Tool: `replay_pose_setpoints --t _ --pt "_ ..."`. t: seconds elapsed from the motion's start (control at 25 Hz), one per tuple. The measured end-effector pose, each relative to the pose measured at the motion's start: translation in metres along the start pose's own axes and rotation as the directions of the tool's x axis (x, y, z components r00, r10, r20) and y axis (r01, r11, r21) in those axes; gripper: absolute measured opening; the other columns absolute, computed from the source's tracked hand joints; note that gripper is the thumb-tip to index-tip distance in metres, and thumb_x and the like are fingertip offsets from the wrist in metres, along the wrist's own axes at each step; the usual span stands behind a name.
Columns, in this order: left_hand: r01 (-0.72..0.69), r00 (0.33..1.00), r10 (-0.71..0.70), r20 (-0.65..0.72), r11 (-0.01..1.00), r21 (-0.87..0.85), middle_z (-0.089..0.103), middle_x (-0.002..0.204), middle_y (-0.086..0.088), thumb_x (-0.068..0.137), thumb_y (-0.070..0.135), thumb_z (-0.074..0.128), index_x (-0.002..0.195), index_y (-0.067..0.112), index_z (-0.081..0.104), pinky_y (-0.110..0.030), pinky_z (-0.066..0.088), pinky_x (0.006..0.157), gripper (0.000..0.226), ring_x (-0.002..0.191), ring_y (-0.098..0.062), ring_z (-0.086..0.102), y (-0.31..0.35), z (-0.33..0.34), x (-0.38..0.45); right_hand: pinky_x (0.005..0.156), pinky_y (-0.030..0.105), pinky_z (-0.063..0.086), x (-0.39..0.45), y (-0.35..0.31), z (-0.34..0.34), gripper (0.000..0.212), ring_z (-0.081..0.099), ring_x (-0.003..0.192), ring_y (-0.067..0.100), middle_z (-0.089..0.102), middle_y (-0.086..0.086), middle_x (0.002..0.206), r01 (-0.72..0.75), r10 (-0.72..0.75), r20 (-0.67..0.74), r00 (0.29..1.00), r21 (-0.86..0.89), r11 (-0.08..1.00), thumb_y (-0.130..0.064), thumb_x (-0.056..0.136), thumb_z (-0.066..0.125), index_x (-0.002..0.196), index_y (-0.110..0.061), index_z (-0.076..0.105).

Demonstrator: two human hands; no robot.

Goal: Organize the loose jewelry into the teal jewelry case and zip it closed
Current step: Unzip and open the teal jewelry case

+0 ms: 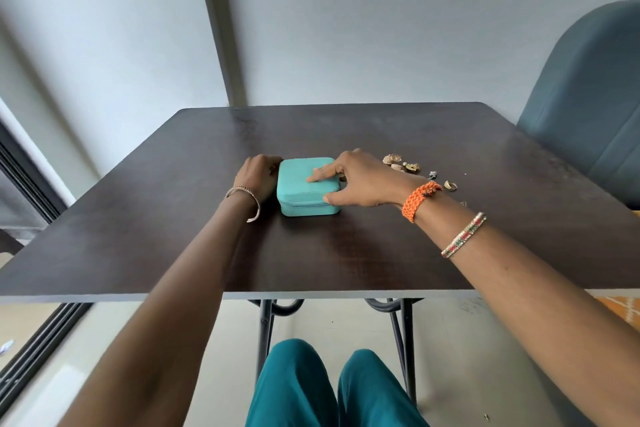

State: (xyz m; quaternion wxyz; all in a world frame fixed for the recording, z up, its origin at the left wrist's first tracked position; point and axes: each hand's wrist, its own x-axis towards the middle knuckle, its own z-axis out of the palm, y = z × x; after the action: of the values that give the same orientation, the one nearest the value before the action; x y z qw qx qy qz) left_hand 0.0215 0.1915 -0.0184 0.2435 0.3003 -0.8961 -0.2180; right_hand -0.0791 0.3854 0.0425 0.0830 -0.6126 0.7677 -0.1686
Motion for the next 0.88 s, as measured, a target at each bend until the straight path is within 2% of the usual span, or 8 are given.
replay_pose_setpoints --t 0.12,0.2,0.36,0.52,0.6,0.72,0.8,0.88 --pt "0.167 0.985 -0.111 0.132 0.807 -0.567 0.064 0.108 -0.007 0.086 0.004 0.053 0.124 0.007 0.055 -0.019 0.047 0.081 0.038 0.098 -0.016 0.06 0.001 -0.011 -0.026 0.097 0.036 0.045 -0.001 0.005 0.007 0.042 0.057 0.109 0.017 0.063 -0.003 0.123 0.027 -0.017 -0.121 0.993 0.082 0.996 -0.019 0.073 0.07 0.114 -0.027 0.068" --pt "0.197 0.978 -0.1 0.181 0.71 -0.676 0.059 0.122 -0.001 0.074 0.02 0.06 0.136 0.011 0.041 -0.017 0.041 0.084 0.065 0.101 -0.004 0.056 -0.008 -0.023 -0.04 0.097 0.041 0.043 0.001 0.01 0.012 0.044 0.051 0.109 0.02 0.056 0.002 0.119 0.045 -0.011 -0.234 0.972 0.14 0.989 -0.018 0.068 0.076 0.11 -0.019 0.065" --pt "0.128 0.95 0.031 0.312 0.871 -0.475 0.044 0.142 0.009 0.061 0.061 0.073 0.145 0.025 0.02 -0.027 0.033 0.108 0.106 0.125 -0.001 0.044 -0.012 -0.012 -0.055 0.094 0.028 0.035 0.015 0.011 0.007 0.071 0.039 0.117 0.019 0.042 0.005 0.129 -0.023 0.026 -0.042 0.999 0.075 0.997 -0.025 0.067 0.081 0.128 -0.02 0.045" --pt "0.07 0.96 0.044 0.276 0.918 -0.391 0.053 0.134 0.018 0.051 0.073 0.073 0.139 0.036 0.034 -0.036 0.038 0.109 0.104 0.122 -0.001 0.05 -0.013 -0.003 -0.055 0.072 0.025 0.036 0.028 0.01 0.002 0.069 0.045 0.098 0.015 0.048 -0.001 0.116 -0.042 0.036 0.074 0.997 0.08 0.996 -0.031 0.066 0.083 0.125 -0.03 0.049" --pt "0.065 0.964 0.04 0.263 0.923 -0.378 0.054 0.131 0.02 0.05 0.074 0.073 0.137 0.039 0.036 -0.036 0.039 0.108 0.101 0.121 -0.001 0.051 -0.013 -0.006 -0.055 0.073 0.021 0.041 0.032 0.011 -0.007 0.063 0.051 0.096 0.013 0.055 -0.004 0.112 -0.039 0.03 0.082 0.996 0.115 0.993 -0.032 0.066 0.083 0.123 -0.031 0.055" --pt "0.058 0.969 0.024 0.247 0.945 -0.321 0.052 0.135 0.016 0.053 0.075 0.068 0.139 0.036 0.035 -0.035 0.038 0.109 0.1 0.123 -0.004 0.05 -0.006 -0.007 -0.06 0.09 0.027 0.049 0.039 0.017 -0.024 0.047 0.058 0.096 0.009 0.064 -0.003 0.104 -0.094 0.052 0.137 0.989 0.324 0.941 -0.037 0.073 0.078 0.118 -0.029 0.064" --pt "0.047 0.97 0.019 0.241 0.964 -0.263 0.048 0.14 0.012 0.057 0.074 0.066 0.141 0.03 0.032 -0.032 0.036 0.109 0.1 0.126 -0.007 0.047 -0.001 -0.01 -0.062 0.086 0.032 0.056 0.044 0.021 -0.027 0.036 0.063 0.091 0.013 0.068 0.004 0.103 -0.149 0.133 0.069 0.989 0.549 0.822 -0.041 0.08 0.071 0.111 -0.024 0.068" --pt "0.037 0.971 0.025 0.237 0.966 -0.255 0.051 0.138 0.01 0.055 0.077 0.061 0.138 0.03 0.035 -0.034 0.038 0.108 0.099 0.124 -0.01 0.05 0.0 -0.012 -0.063 0.078 0.036 0.059 0.05 0.024 -0.021 0.037 0.064 0.104 0.02 0.06 0.016 0.126 -0.157 0.263 -0.069 0.962 0.648 0.746 -0.049 0.087 0.06 0.113 -0.023 0.065"
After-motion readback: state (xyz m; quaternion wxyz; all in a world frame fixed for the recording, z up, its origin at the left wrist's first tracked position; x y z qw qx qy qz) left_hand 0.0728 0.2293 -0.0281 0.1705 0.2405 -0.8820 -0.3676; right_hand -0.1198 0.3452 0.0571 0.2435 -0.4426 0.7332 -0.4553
